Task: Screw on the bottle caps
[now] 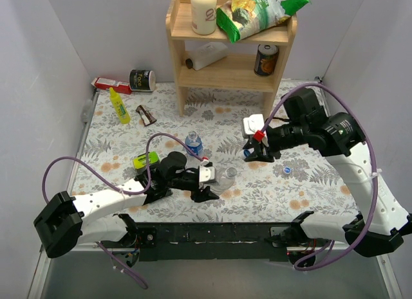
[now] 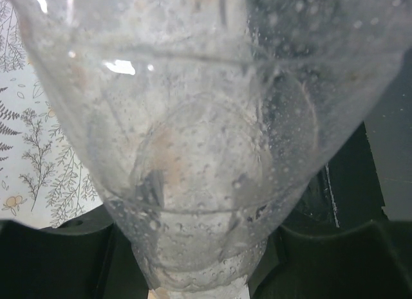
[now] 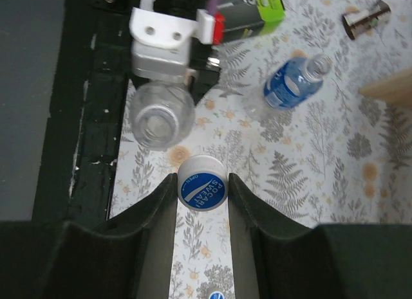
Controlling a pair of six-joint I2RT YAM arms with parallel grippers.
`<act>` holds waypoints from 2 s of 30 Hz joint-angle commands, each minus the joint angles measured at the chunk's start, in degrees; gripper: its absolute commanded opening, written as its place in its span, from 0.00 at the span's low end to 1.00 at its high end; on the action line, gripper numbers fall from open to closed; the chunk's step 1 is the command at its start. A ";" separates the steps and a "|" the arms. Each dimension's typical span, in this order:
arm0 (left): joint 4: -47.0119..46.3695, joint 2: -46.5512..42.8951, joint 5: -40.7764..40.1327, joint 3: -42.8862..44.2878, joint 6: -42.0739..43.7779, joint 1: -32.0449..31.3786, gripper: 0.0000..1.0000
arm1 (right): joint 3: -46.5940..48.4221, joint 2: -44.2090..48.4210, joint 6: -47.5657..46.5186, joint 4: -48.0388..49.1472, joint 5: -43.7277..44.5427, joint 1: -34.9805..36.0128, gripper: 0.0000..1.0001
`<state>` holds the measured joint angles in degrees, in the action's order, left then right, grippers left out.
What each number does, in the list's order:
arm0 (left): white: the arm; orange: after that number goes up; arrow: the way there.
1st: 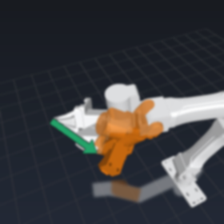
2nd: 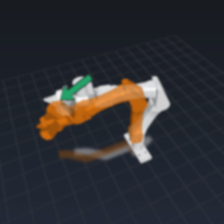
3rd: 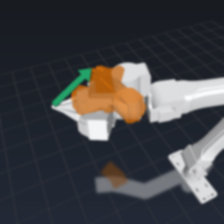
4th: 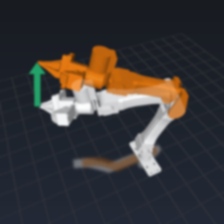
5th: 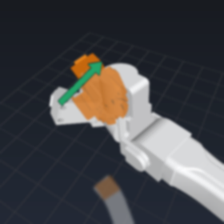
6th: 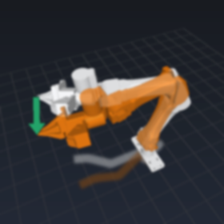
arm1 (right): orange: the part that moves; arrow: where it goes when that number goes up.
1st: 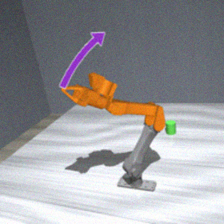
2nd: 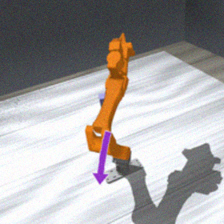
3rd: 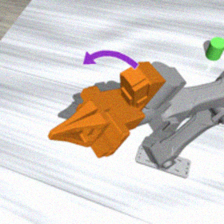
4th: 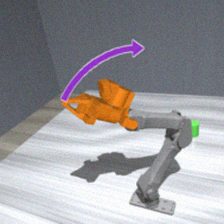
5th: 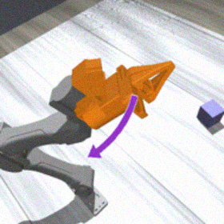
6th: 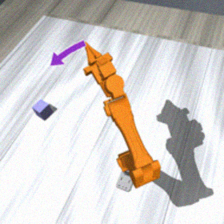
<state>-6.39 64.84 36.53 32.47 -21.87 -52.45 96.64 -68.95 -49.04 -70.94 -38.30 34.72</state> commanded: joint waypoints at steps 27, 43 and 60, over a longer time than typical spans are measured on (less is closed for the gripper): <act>-5.91 -2.26 -5.50 -2.14 4.64 0.06 0.00 | -5.14 -2.51 -8.62 -2.27 7.45 21.44 0.18; -10.48 -3.58 -7.09 -3.46 4.11 0.77 0.00 | -12.88 2.94 2.27 9.49 14.66 21.18 0.18; -17.60 -5.16 -12.89 -5.31 6.13 0.77 0.00 | -15.51 2.59 3.51 9.15 8.60 19.16 0.18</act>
<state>-14.85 62.78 25.76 26.26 -16.64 -51.88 83.83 -66.24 -47.09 -58.41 -28.10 54.02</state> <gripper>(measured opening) 0.448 0.402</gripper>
